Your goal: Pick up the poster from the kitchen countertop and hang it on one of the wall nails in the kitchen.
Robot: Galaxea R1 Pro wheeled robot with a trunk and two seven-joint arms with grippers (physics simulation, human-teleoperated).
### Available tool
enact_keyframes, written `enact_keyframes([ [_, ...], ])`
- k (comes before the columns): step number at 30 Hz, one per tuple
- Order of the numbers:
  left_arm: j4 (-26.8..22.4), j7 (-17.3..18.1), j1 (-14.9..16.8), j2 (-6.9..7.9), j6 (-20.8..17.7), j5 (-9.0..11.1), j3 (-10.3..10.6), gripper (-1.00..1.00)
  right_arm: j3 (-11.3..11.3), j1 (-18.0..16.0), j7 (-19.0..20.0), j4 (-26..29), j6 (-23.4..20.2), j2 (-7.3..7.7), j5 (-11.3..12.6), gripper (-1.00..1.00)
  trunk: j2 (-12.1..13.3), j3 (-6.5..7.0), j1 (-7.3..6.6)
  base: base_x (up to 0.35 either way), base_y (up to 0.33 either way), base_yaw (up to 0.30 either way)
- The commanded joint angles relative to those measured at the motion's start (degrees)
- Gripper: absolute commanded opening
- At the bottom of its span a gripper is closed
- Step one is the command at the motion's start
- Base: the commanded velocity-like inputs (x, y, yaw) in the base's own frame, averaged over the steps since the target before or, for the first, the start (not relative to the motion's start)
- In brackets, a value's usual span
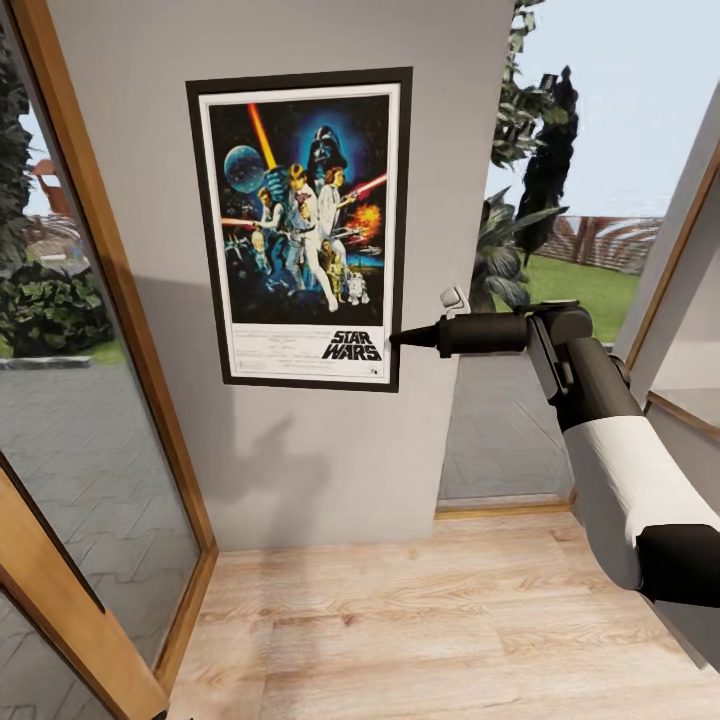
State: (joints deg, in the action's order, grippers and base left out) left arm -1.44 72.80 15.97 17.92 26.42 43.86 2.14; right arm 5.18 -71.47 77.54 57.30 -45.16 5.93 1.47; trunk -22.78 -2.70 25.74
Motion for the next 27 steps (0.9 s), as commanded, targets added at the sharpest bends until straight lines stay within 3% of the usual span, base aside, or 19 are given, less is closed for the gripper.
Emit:
enact_keyframes([
  [1, 0.03, 0.13, 0.04, 0.01, 0.3, 0.26, 0.23, 1.0, 0.11, -0.07, 0.15, 0.0, -0.65, 0.05, 0.21, -1.0, -0.14, -0.14, 0.04, 0.0, 0.0, 0.0],
  [27, 0.03, 0.14, 0.07, 0.01, 0.3, 0.26, 0.23, 1.0, 0.17, -0.07, 2.87, 0.2, 0.67, 0.39, 0.02, -1.0, -0.14, -0.14, 0.04, 0.0, 0.0, 0.0],
])
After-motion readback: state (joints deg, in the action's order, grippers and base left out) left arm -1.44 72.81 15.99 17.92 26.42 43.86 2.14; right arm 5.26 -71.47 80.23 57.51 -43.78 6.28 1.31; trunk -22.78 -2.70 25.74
